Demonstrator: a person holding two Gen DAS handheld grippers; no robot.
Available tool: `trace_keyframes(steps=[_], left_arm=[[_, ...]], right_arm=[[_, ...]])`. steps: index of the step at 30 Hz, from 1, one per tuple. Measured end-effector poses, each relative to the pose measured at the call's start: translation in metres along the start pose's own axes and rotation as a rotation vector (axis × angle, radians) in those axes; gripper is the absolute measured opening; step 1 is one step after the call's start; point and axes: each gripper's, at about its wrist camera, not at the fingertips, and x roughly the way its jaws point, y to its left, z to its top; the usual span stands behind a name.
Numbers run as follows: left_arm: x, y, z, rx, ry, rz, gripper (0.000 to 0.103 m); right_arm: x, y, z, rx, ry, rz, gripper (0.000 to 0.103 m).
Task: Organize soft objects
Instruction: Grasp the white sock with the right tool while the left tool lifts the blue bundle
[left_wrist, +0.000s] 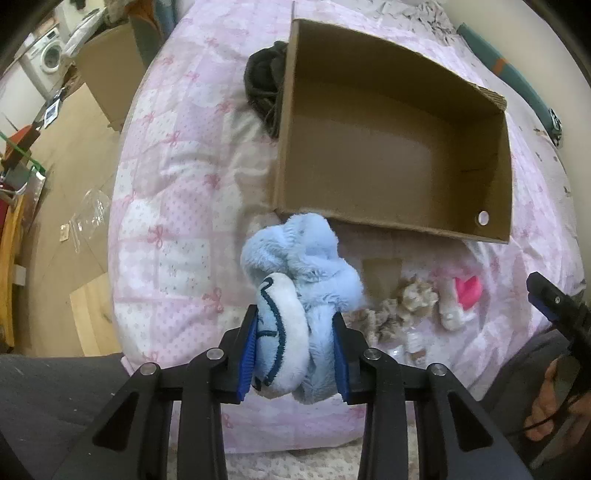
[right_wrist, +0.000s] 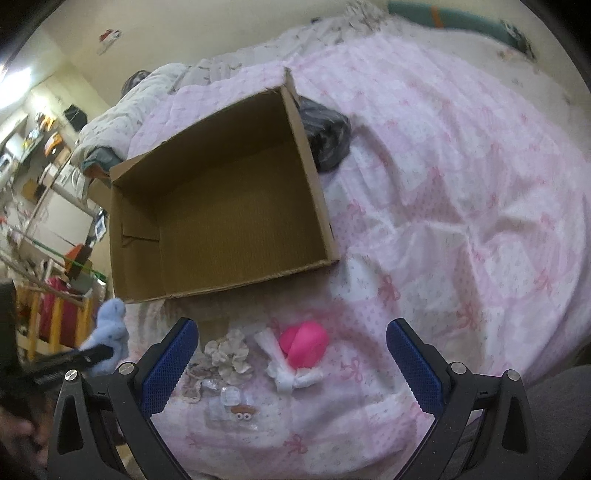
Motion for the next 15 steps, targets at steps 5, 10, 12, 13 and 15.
trace_keyframes(steps=[5, 10, 12, 13, 15], left_arm=[[0.001, 0.0, -0.001, -0.013, -0.02, -0.019, 0.032], [0.003, -0.005, -0.004, 0.004, -0.029, -0.029, 0.032], [0.004, -0.007, -0.004, 0.008, -0.03, -0.03, 0.032], [0.004, -0.008, -0.004, 0.011, -0.03, -0.03, 0.032], [0.005, -0.01, -0.004, 0.016, -0.03, -0.029, 0.032]], right_arm=[[0.028, -0.009, 0.001, 0.061, 0.142, 0.018, 0.103], [0.071, -0.001, -0.011, 0.061, 0.308, 0.005, 0.085], [0.085, -0.002, -0.019, 0.083, 0.363, 0.01, 0.082], [0.09, -0.001, -0.022, 0.074, 0.371, -0.018, 0.082], [0.097, 0.001, -0.024, 0.053, 0.365, -0.053, 0.081]])
